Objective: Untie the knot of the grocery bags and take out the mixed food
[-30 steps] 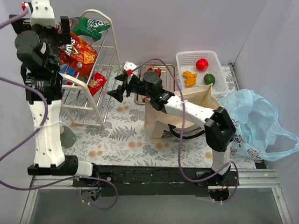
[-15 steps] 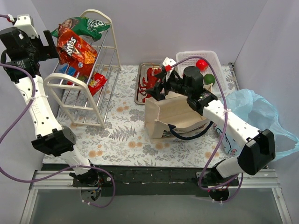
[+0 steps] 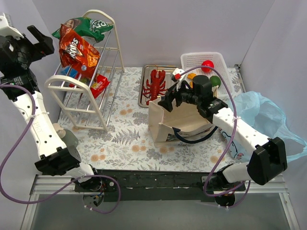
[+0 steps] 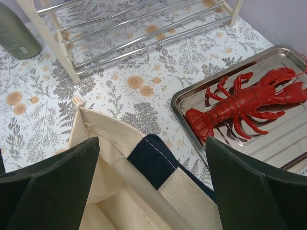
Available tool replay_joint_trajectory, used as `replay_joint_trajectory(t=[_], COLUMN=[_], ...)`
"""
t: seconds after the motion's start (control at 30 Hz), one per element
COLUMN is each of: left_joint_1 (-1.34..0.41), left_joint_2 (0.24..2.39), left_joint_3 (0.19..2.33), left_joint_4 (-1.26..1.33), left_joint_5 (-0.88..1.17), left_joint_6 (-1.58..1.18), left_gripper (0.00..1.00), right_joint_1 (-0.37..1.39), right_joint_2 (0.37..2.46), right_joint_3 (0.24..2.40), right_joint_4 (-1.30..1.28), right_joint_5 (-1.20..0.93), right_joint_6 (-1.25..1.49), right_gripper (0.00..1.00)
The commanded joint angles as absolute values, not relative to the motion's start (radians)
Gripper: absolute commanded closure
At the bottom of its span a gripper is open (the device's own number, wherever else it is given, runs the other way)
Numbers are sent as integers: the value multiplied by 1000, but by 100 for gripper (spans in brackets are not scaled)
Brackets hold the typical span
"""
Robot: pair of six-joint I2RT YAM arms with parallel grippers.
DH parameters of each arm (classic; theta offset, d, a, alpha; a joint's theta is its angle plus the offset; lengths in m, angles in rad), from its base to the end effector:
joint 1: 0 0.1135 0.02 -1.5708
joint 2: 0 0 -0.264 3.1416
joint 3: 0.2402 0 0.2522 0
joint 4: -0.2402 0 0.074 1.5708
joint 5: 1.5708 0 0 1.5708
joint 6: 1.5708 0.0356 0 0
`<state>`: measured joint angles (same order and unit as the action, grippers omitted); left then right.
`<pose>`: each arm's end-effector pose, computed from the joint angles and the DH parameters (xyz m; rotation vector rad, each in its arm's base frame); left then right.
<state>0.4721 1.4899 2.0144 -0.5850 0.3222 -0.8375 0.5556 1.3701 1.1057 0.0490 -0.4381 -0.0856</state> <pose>0.2618 0.1210 0.5447 -0.7982 1.4507 -0.5415 0.2667 0.1833 0.3434 -0.8711 1.6026 0.7252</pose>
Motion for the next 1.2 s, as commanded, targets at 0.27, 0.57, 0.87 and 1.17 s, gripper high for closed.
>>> replay_joint_trajectory(t=[0.27,0.57,0.87,1.17], left_joint_1=[568,558,540,540], left_joint_2=[1580,1666,1717,1612], left_joint_3=[2069,2066,2079,2031], left_joint_4=[-566,-564,-516,-165], left_joint_5=[857,1011,1077,1055], left_joint_6=[-1040,-1054,-1049,-1159], left_gripper=[2,9,63,100], right_joint_1=[540,537,537,537], right_joint_2=[1338,1331,1345,1356], right_joint_3=[1144,1140,1157,1163], right_joint_4=[14,2,-27,-54], right_joint_5=[-451,-440,-426,-411], right_joint_6=[-78,-98,-124,-158], right_gripper=[2,2,2,3])
